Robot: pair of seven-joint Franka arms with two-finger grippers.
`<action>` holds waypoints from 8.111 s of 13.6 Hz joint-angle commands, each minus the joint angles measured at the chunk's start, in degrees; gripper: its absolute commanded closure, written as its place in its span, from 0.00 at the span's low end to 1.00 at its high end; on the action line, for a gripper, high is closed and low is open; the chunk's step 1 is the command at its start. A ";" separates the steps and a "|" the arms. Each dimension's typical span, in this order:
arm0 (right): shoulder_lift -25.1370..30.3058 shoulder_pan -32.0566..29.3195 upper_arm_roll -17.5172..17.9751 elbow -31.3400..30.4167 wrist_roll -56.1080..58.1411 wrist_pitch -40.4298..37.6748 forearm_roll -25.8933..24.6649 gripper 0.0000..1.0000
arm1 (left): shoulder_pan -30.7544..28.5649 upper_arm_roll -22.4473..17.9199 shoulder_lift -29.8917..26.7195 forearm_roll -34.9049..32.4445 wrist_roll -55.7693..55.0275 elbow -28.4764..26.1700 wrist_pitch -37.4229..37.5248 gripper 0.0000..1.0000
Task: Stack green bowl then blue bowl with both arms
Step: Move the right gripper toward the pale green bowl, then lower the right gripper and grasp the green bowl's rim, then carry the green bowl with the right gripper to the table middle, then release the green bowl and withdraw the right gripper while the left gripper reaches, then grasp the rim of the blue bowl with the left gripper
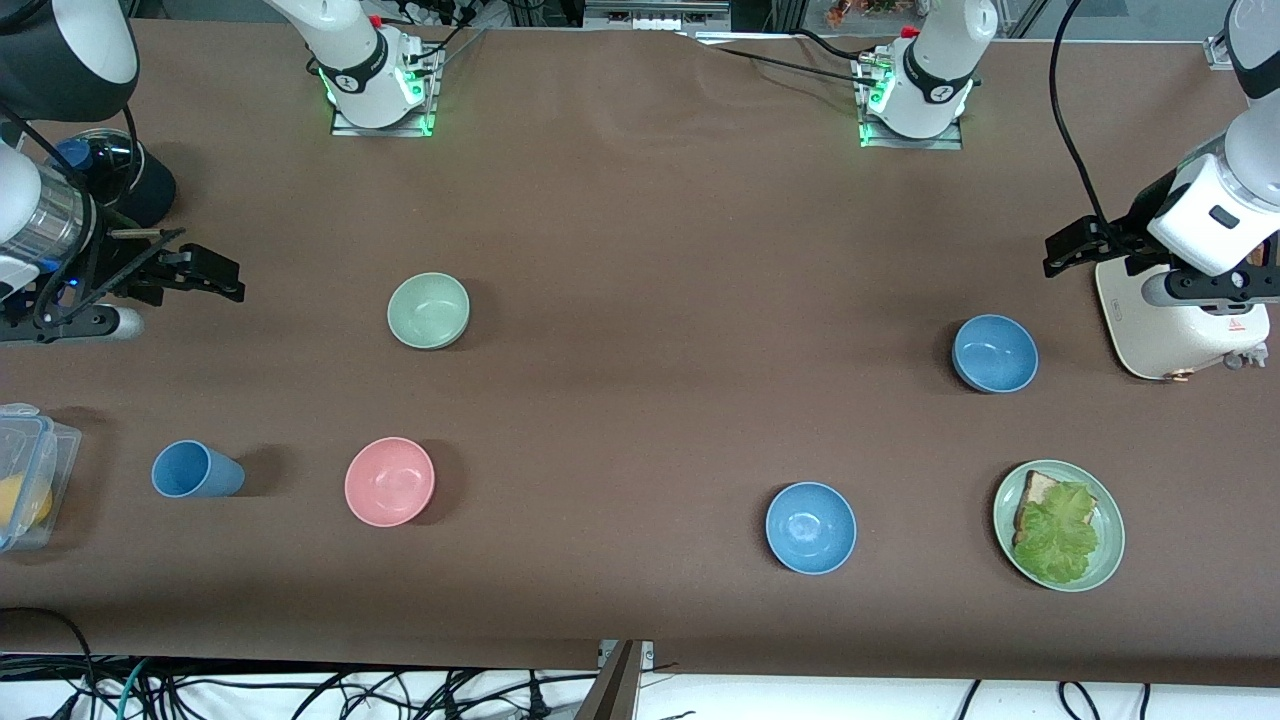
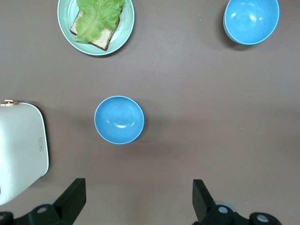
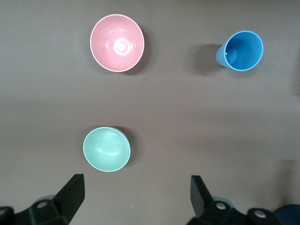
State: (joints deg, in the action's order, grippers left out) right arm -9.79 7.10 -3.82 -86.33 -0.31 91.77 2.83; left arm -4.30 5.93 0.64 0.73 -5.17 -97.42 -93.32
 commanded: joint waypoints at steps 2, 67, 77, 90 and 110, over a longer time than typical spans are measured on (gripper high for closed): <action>-3.64 -0.42 1.00 -1.30 0.48 0.43 -0.28 0.00 | -0.53 0.14 -0.20 1.20 0.34 0.03 0.68 0.00; -27.99 29.63 8.39 -3.40 -41.23 34.68 9.04 1.00 | -1.15 0.22 -0.20 1.29 0.34 0.03 0.77 0.00; -29.77 32.19 7.69 -3.23 -45.84 38.49 8.60 0.00 | -1.15 0.22 -0.20 1.29 0.34 0.03 0.77 0.00; -6.05 22.87 -11.91 2.40 -18.85 6.43 5.61 0.00 | -7.46 0.22 8.49 -0.47 9.43 -2.95 -3.69 0.00; 3.38 -7.45 10.58 -8.77 -10.06 5.43 -0.80 0.00 | -13.19 0.14 18.43 -7.76 21.96 -32.05 -55.92 1.00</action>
State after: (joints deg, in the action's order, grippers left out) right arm -7.05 0.50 5.50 -93.40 -10.88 95.27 3.15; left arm -16.72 5.68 18.88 -5.99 15.56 -129.55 -149.16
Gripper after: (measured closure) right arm 0.000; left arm 0.458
